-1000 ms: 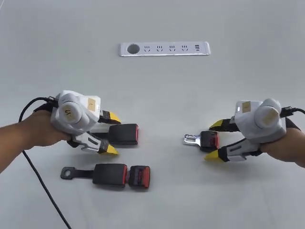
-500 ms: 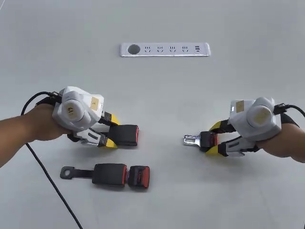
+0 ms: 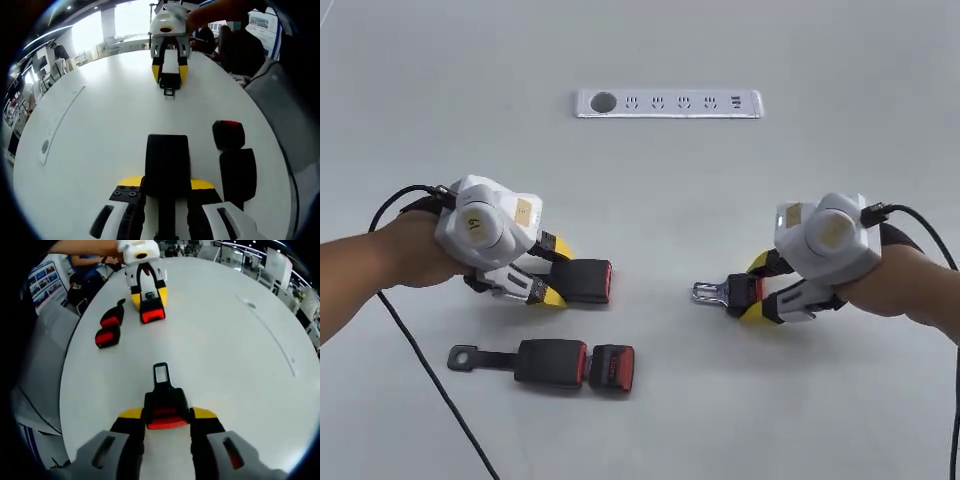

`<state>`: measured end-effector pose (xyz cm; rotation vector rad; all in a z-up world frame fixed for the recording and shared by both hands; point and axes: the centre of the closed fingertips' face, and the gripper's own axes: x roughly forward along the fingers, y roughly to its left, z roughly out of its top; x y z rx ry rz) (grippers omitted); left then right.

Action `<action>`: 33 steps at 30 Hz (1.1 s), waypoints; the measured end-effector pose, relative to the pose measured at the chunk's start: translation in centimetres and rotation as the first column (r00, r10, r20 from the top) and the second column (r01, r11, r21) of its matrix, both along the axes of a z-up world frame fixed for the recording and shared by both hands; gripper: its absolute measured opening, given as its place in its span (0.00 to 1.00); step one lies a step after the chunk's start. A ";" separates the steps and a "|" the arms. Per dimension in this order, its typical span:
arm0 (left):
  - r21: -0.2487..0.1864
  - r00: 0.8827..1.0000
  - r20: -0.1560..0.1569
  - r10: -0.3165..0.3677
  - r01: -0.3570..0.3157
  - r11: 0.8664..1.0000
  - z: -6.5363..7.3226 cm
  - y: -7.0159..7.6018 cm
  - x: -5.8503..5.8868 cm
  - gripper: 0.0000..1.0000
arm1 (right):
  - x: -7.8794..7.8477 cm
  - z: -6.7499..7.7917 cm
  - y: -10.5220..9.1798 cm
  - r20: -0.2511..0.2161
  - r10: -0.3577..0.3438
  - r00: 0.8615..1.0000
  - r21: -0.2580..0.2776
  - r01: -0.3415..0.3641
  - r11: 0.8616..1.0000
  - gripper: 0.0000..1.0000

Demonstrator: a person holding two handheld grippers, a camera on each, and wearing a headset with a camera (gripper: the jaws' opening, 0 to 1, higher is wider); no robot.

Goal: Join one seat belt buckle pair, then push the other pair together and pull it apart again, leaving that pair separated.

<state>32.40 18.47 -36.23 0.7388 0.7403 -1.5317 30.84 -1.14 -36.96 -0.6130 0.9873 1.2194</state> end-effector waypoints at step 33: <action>0.016 1.000 -0.005 0.014 -0.014 1.000 0.0 -0.1 0.2 0.33 | 1.9 -0.1 10.3 0.060 0.064 0.996 0.138 -0.072 0.988 0.35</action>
